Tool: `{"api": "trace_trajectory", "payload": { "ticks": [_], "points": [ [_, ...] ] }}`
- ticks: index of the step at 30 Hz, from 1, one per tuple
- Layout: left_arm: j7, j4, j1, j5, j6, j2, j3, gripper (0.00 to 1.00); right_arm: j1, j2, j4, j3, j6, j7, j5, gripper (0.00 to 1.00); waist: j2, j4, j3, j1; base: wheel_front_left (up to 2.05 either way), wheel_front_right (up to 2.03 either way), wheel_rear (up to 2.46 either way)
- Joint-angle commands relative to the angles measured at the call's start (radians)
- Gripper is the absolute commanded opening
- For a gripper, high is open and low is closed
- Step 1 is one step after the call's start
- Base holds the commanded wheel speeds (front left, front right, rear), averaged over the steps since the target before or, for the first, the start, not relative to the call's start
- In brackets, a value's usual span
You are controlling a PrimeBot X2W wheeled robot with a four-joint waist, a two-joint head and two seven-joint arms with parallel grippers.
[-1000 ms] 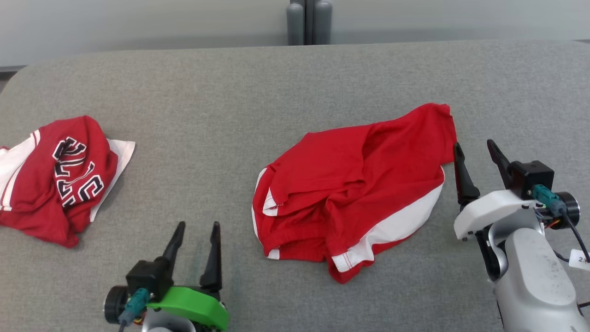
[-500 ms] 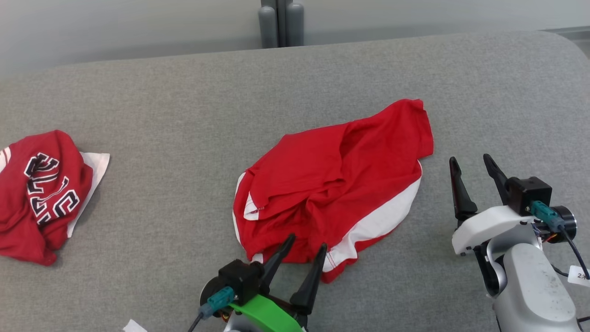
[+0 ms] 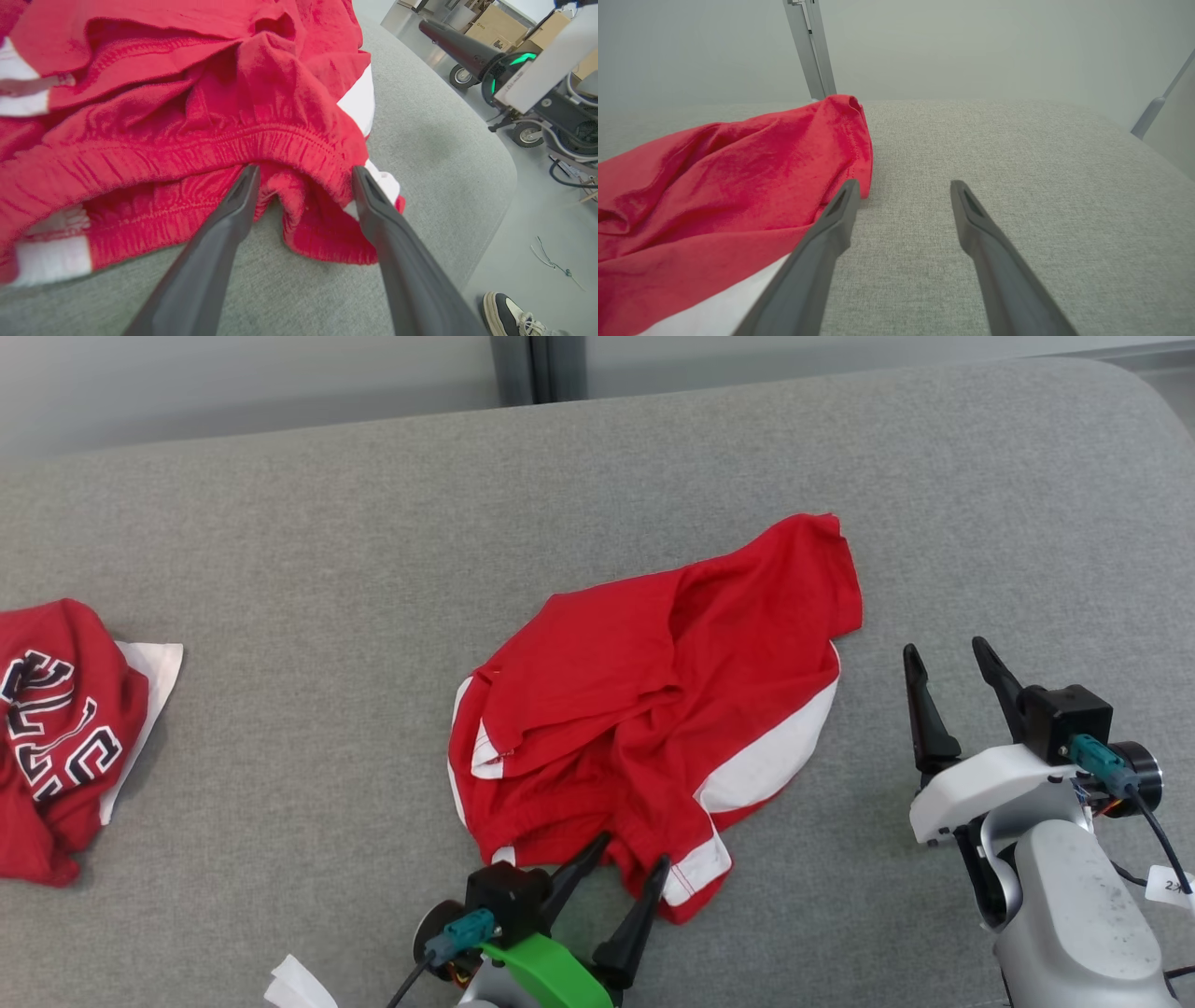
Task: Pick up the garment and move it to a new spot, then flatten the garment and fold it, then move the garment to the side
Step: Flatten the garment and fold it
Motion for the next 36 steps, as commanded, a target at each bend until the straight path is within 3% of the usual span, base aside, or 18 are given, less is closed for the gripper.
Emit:
{"api": "trace_trajectory", "payload": {
  "ticks": [1,2,3,5,11,18,31,32,33,34,36],
  "points": [
    [-0.001,0.015,-0.026,-0.015,-0.003,0.005,-0.011,1.0,-0.004,-0.004,-0.003,0.002,-0.001,-0.001,0.002,1.0,0.0,-0.002,0.004,0.0,0.0,0.0,0.0],
    [-0.001,0.023,-0.032,-0.023,-0.003,0.005,-0.021,0.98,-0.004,-0.004,-0.003,0.003,-0.001,-0.001,0.003,1.0,0.0,-0.003,0.006,0.0,0.0,0.0,0.0],
    [-0.001,0.032,-0.036,-0.027,-0.003,0.006,-0.029,0.5,-0.004,-0.004,-0.003,0.004,-0.001,-0.001,0.004,1.0,0.0,-0.003,0.007,0.0,0.0,0.0,0.0],
    [-0.001,0.044,-0.045,-0.042,-0.003,0.006,-0.046,0.0,-0.004,-0.004,-0.003,0.005,-0.001,0.0,0.005,1.0,0.0,-0.003,0.009,0.0,0.0,0.0,0.0],
    [-0.001,0.038,-0.066,-0.045,-0.003,0.008,-0.017,0.0,-0.002,-0.004,-0.002,0.005,-0.001,0.0,0.007,1.0,0.0,0.004,0.009,0.0,0.0,0.0,0.0],
    [-0.001,-0.036,-0.02,0.017,-0.003,0.008,0.197,0.0,0.016,-0.004,0.005,0.0,-0.001,-0.001,0.022,1.0,0.0,0.027,-0.014,0.0,0.0,0.0,0.0],
    [-0.001,0.062,-0.04,0.049,-0.003,0.135,0.386,0.0,0.054,-0.004,0.001,0.056,-0.001,0.0,0.073,1.0,0.0,0.042,-0.044,0.0,0.0,0.0,0.0],
    [-0.001,0.074,-0.038,0.055,-0.003,0.138,0.395,0.13,0.058,-0.004,0.001,0.058,-0.001,0.0,0.075,1.0,0.0,0.042,-0.046,0.0,0.0,0.0,0.0],
    [-0.001,0.089,-0.035,0.059,-0.003,0.139,0.408,0.4,0.064,-0.004,0.003,0.062,-0.001,0.0,0.079,1.0,0.0,0.042,-0.049,0.0,0.0,0.0,0.0],
    [-0.001,0.104,-0.031,0.065,-0.003,0.137,0.419,0.94,0.068,-0.004,0.003,0.064,-0.001,0.0,0.081,1.0,0.0,0.042,-0.052,0.0,0.0,0.0,0.0],
    [-0.001,0.123,-0.024,0.083,-0.003,0.129,0.45,1.0,0.077,-0.004,0.003,0.07,-0.001,0.0,0.085,1.0,0.0,0.04,-0.059,0.0,0.0,0.0,0.0]
  ]
}}
